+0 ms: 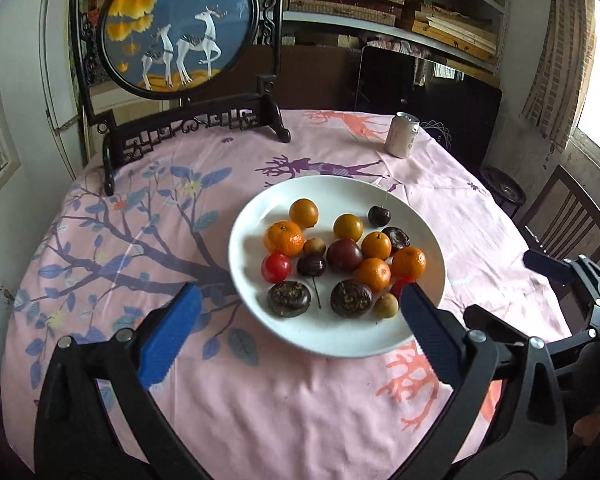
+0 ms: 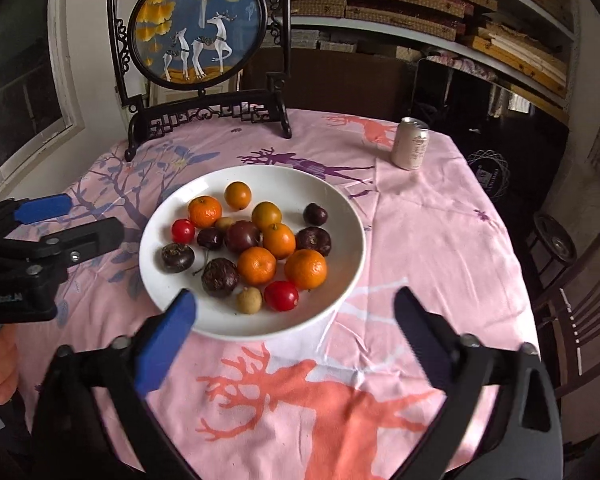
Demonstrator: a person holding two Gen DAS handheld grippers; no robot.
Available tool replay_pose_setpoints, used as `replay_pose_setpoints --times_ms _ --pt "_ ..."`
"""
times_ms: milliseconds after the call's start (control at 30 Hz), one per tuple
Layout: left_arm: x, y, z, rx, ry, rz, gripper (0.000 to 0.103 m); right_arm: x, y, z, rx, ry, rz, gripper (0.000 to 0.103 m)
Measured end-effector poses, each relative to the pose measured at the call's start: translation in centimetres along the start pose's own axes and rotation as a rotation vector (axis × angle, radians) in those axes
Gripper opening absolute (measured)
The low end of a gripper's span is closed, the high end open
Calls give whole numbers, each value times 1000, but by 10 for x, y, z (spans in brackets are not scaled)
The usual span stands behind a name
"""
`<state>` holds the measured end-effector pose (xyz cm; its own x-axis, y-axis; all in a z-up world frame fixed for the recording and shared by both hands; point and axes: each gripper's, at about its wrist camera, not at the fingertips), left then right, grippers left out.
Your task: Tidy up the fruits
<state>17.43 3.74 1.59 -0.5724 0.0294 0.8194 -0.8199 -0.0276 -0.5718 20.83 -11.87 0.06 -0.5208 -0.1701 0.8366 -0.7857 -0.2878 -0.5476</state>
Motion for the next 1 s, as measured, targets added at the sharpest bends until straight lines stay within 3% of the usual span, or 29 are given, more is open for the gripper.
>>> replay_pose_setpoints --times_ms 133,300,500,1000 --pt "14 40 1 -6 -45 4 101 0 35 -10 -38 -1 -51 102" --pt "19 74 -8 36 -49 -33 101 -10 62 -19 -66 31 -122 102" --pt "34 82 -19 78 -53 -5 101 -2 67 -24 -88 32 -117 102" --pt "43 84 -14 54 -64 18 101 14 65 -32 -78 1 -95 102"
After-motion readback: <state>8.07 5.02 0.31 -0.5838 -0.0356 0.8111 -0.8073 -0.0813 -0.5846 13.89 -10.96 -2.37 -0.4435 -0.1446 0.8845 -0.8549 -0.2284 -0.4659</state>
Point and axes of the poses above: each gripper's, at about its wrist camera, not at the fingertips, and x roughly against the way its jaws point, z to its right, y to its underside, and after that the axes turned 13 degrees about -z, right-handed
